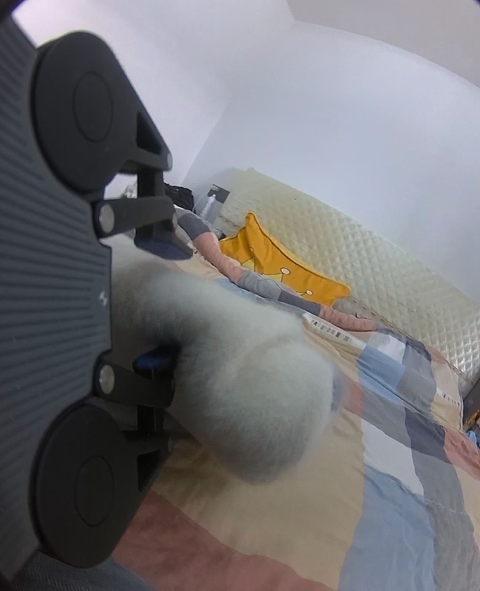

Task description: Fold large clothes

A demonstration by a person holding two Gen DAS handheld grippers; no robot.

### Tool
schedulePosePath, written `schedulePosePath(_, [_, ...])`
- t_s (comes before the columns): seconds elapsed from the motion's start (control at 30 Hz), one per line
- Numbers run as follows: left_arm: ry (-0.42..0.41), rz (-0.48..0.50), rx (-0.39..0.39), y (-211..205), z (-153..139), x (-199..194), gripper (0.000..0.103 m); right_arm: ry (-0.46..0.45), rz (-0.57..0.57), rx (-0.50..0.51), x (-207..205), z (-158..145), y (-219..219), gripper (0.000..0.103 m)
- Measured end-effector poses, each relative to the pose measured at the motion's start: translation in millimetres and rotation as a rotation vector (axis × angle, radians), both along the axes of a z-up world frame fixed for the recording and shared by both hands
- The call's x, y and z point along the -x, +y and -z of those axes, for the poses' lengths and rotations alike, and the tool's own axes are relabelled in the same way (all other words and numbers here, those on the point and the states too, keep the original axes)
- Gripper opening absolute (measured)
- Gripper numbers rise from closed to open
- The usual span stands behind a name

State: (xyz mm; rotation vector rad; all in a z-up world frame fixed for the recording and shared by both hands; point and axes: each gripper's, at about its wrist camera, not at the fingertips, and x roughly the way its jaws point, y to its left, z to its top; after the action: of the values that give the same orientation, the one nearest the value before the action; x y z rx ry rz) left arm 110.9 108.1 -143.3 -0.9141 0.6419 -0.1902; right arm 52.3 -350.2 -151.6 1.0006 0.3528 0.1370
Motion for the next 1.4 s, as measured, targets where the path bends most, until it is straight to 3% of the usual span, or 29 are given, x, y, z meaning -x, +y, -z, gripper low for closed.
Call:
schedulePosePath(0.07, [0.006, -0.008, 0.037, 3.9, 2.2, -1.7, 0.049, 0.005, 0.001, -0.004, 1.2, 1.5, -1.3, 0.057])
schedulePosePath(0.23, [-0.011, -0.018, 0.043, 0.6, -10.5, -12.7, 0.054, 0.002, -0.004, -0.009, -5.1, -7.9, -4.0, 0.057])
schedulePosePath(0.63, [-0.01, -0.069, 0.118, 4.3, -34.3, -96.0, 0.057, 0.058, -0.048, 0.082, -84.2, -42.6, -6.8, 0.057])
schedulePosePath(0.83, [-0.029, -0.062, 0.017, -2.0, -32.2, -148.3, 0.057, 0.1, -0.036, 0.155, -113.7, -32.3, -10.9, 0.057])
schedulePosePath(0.97, [0.035, -0.024, -0.047, -7.5, -8.2, -186.7, 0.057, 0.172, -0.015, 0.176, -133.5, -9.6, -19.1, 0.056])
schedulePosePath(1.13, [0.06, 0.023, -0.17, -16.5, 18.4, -213.3, 0.057, 0.242, -0.019, 0.195, -149.7, 11.0, -24.9, 0.054])
schedulePosePath(1.27, [0.034, 0.048, -0.32, -28.2, 27.0, -220.9, 0.057, 0.252, -0.024, 0.275, -159.8, 9.9, -18.5, 0.056])
schedulePosePath(1.4, [0.06, 0.082, -0.399, -36.7, 39.7, -232.2, 0.057, 0.271, -0.06, 0.437, -176.1, 8.0, -2.3, 0.056])
